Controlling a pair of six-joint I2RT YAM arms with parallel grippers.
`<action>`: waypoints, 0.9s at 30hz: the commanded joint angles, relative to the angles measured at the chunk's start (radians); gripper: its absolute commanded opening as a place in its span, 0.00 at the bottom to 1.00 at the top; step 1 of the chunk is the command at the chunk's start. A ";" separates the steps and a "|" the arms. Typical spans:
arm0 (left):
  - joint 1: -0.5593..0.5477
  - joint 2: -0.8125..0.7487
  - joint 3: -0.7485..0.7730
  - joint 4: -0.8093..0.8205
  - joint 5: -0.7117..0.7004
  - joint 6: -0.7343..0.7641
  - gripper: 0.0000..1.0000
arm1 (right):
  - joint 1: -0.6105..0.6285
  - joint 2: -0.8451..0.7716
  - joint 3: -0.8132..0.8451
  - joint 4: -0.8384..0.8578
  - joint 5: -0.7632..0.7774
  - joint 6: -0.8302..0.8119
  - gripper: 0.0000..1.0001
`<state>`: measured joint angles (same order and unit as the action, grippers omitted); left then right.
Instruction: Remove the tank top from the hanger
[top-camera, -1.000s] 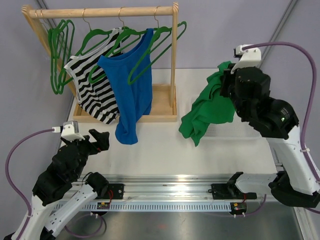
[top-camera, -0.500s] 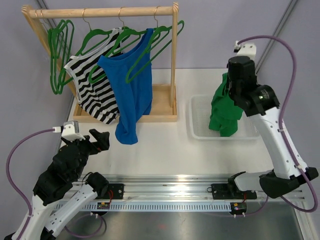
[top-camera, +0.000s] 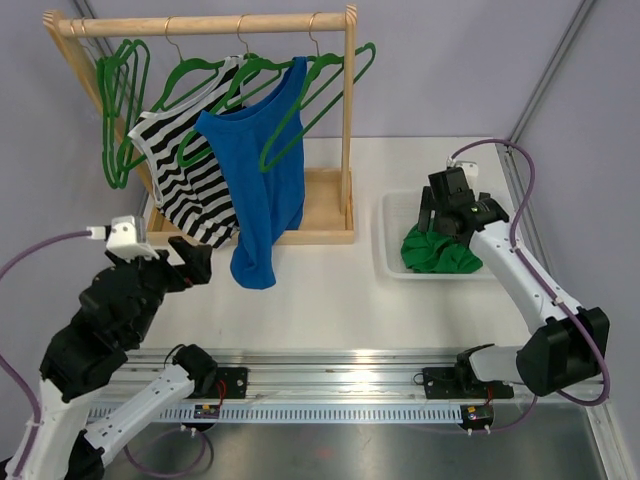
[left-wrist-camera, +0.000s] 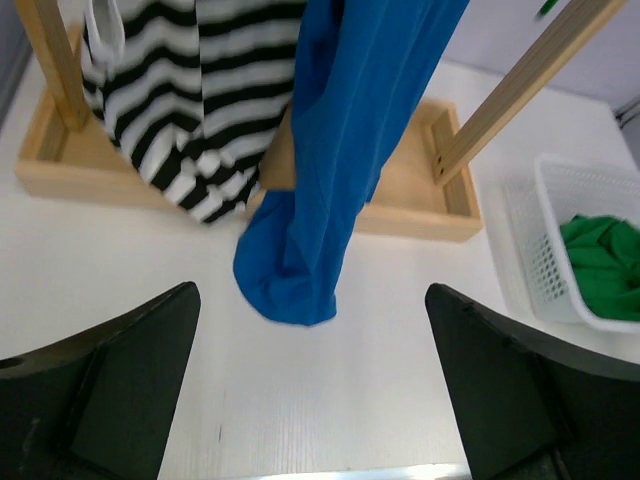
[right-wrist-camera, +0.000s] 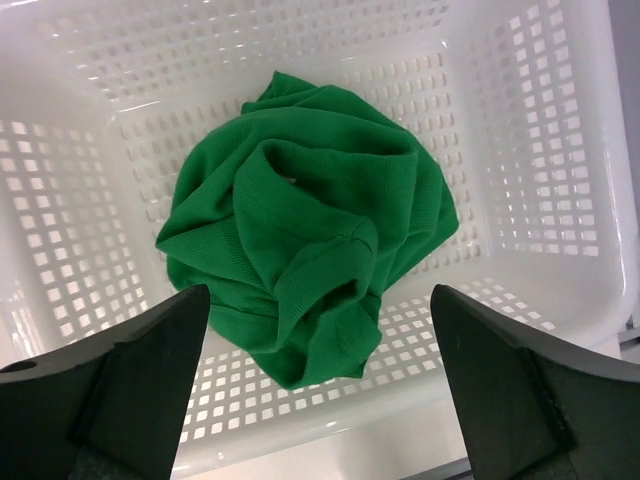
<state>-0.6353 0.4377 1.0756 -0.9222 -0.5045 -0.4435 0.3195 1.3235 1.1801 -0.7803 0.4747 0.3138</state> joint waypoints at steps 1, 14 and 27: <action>0.003 0.151 0.217 0.019 -0.003 0.101 0.99 | -0.007 -0.087 0.068 0.013 -0.049 0.036 0.99; 0.003 0.683 0.766 0.212 0.044 0.431 0.99 | -0.007 -0.501 -0.120 0.127 -0.784 0.016 1.00; 0.344 1.125 1.244 0.151 0.542 0.537 0.99 | -0.007 -0.699 -0.272 0.101 -0.953 0.038 0.98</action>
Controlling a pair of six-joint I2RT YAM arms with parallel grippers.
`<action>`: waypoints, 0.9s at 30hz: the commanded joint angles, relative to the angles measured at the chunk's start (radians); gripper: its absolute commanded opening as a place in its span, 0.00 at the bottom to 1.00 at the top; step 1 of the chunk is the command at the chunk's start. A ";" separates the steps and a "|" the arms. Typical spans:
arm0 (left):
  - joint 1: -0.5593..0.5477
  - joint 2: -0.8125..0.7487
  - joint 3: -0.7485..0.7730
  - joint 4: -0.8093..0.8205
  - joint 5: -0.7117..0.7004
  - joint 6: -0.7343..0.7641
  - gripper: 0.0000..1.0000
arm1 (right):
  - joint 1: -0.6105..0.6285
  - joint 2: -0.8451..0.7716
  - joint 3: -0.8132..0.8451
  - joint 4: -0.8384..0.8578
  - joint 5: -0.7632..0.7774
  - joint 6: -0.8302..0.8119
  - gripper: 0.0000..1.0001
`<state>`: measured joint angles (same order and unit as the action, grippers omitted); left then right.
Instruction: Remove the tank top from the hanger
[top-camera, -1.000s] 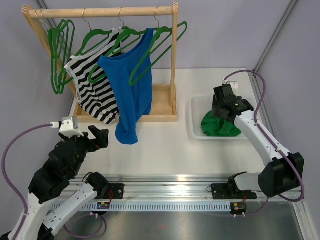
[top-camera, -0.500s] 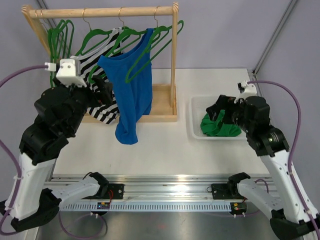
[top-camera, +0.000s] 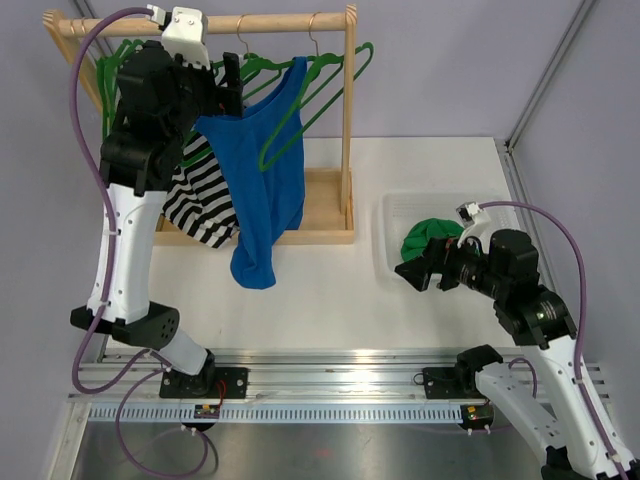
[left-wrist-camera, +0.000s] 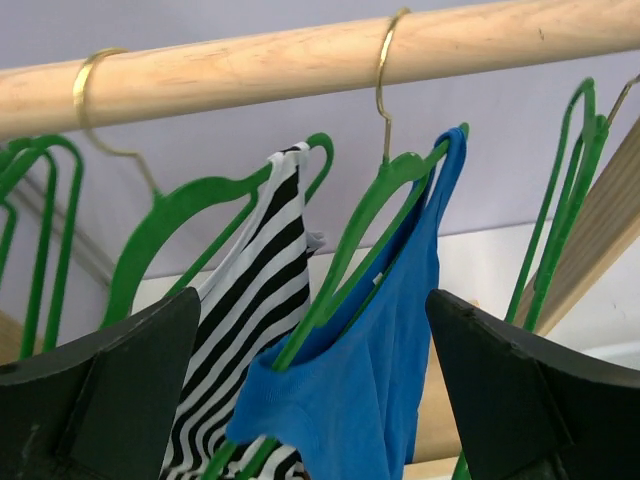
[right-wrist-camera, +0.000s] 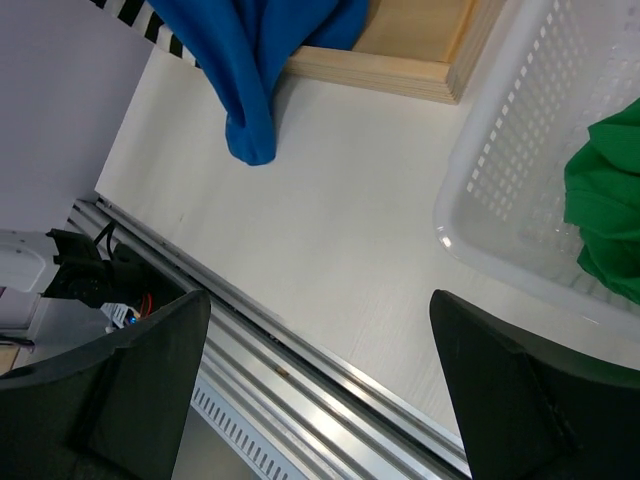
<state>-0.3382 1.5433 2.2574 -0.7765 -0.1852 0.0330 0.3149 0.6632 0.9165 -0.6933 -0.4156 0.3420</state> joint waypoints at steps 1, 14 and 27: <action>0.065 0.052 0.067 0.006 0.240 0.059 0.99 | 0.000 -0.049 -0.025 0.009 -0.060 0.006 0.98; 0.180 0.164 0.030 0.003 0.494 -0.001 0.63 | -0.002 -0.074 -0.059 0.028 -0.106 0.006 0.97; 0.173 0.135 0.027 -0.004 0.472 -0.027 0.00 | 0.000 -0.071 -0.059 0.032 -0.104 0.002 0.96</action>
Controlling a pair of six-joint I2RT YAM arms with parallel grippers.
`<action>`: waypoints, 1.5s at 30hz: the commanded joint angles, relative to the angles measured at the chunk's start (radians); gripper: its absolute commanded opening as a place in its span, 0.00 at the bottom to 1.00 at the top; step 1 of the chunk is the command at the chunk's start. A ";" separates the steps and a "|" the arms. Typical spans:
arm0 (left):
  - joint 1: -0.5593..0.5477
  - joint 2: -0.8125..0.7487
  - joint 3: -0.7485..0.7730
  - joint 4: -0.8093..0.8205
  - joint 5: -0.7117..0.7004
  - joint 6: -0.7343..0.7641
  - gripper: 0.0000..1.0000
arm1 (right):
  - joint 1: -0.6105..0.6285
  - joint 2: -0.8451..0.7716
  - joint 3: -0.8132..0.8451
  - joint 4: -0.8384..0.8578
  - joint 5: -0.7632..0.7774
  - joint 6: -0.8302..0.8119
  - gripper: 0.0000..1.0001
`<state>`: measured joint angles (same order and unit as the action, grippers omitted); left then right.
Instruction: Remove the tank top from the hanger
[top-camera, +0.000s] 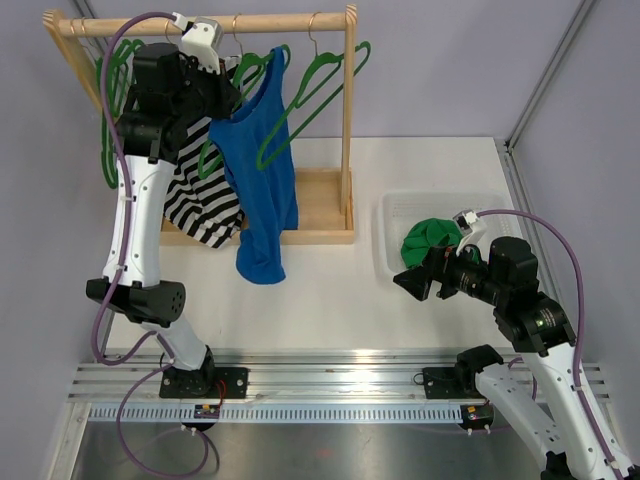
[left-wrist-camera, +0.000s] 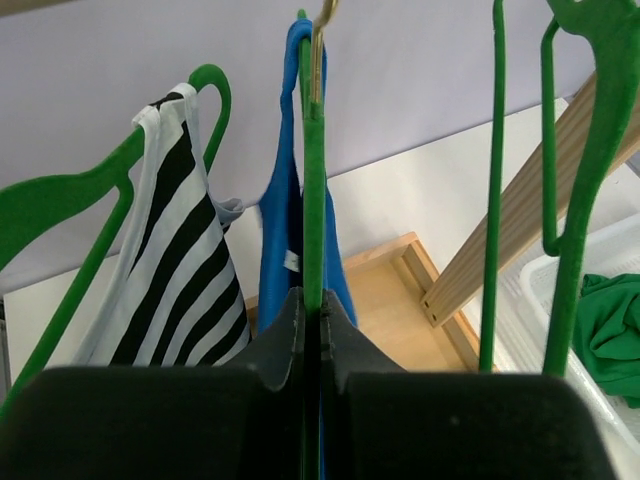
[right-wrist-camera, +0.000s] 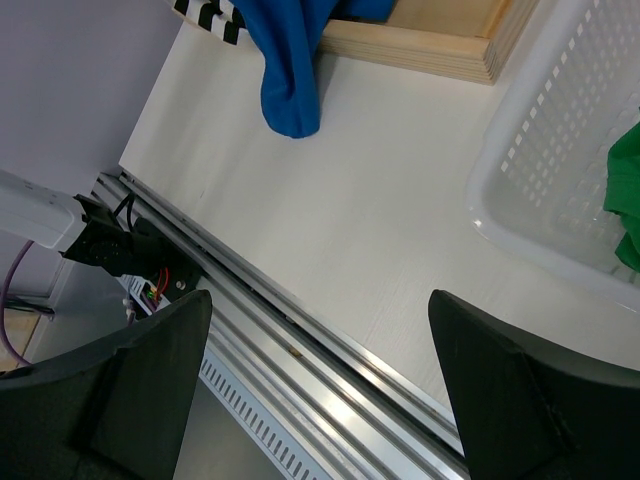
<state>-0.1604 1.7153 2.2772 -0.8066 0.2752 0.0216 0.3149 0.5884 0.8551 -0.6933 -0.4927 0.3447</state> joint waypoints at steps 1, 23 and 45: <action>-0.011 -0.051 0.008 0.032 0.003 -0.055 0.00 | -0.002 0.004 0.002 0.031 -0.027 -0.003 0.96; -0.120 -0.397 -0.289 0.208 -0.169 -0.242 0.00 | 0.000 0.013 0.030 0.026 -0.041 -0.015 0.97; -0.125 -1.180 -1.314 0.198 0.030 -0.543 0.00 | 0.001 0.033 -0.206 0.527 -0.314 0.284 0.99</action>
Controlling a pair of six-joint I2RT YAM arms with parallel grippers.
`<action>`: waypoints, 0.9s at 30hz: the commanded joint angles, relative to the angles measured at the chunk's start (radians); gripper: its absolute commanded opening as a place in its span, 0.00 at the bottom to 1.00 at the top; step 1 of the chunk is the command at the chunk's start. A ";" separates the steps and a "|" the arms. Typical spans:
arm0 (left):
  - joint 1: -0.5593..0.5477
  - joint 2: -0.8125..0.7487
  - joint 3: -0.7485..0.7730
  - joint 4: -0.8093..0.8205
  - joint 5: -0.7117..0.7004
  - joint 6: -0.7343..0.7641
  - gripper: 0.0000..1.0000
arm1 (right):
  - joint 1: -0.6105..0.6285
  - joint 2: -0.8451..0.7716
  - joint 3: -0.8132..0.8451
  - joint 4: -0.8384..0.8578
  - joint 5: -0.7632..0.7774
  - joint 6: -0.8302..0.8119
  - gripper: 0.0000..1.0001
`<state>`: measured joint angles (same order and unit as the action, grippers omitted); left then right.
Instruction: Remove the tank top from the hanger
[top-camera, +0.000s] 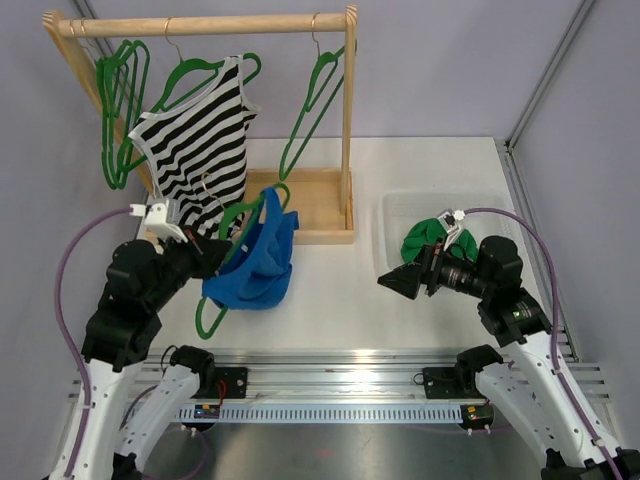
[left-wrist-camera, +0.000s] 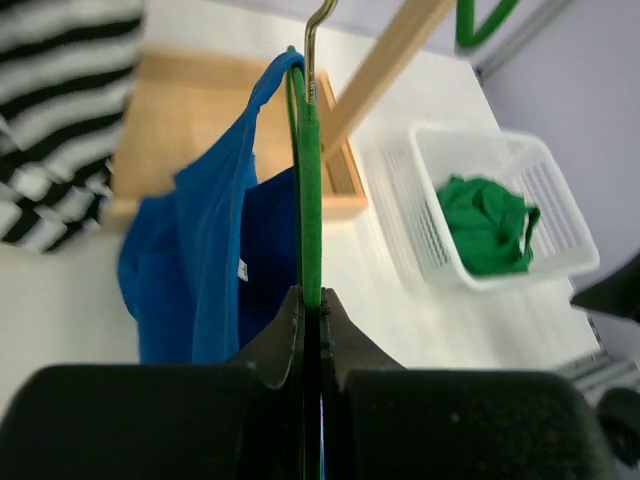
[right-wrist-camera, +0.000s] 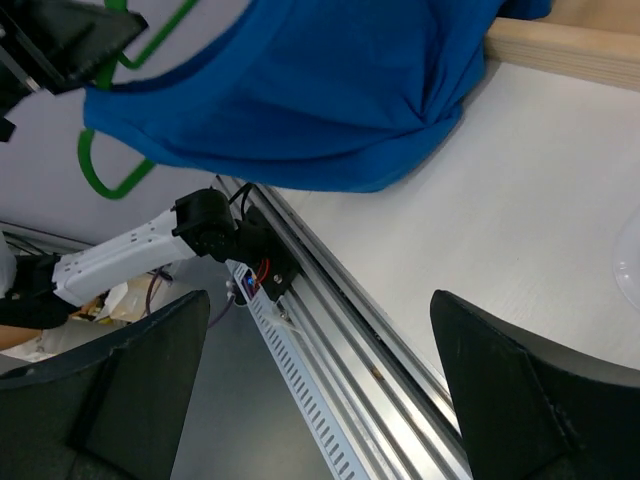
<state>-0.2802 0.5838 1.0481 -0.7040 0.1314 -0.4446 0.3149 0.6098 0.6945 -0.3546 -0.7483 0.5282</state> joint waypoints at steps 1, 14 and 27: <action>-0.005 -0.097 -0.124 0.113 0.232 -0.098 0.00 | 0.001 0.015 -0.062 0.219 -0.057 0.133 0.99; -0.007 -0.404 -0.542 0.348 0.545 -0.434 0.00 | 0.413 0.180 -0.090 0.333 0.518 0.061 0.91; -0.008 -0.418 -0.625 0.362 0.565 -0.437 0.00 | 0.555 0.605 0.138 0.391 0.724 -0.069 0.82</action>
<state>-0.2832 0.1825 0.4202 -0.4160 0.6338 -0.8650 0.8555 1.1820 0.7742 -0.0212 -0.1120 0.5106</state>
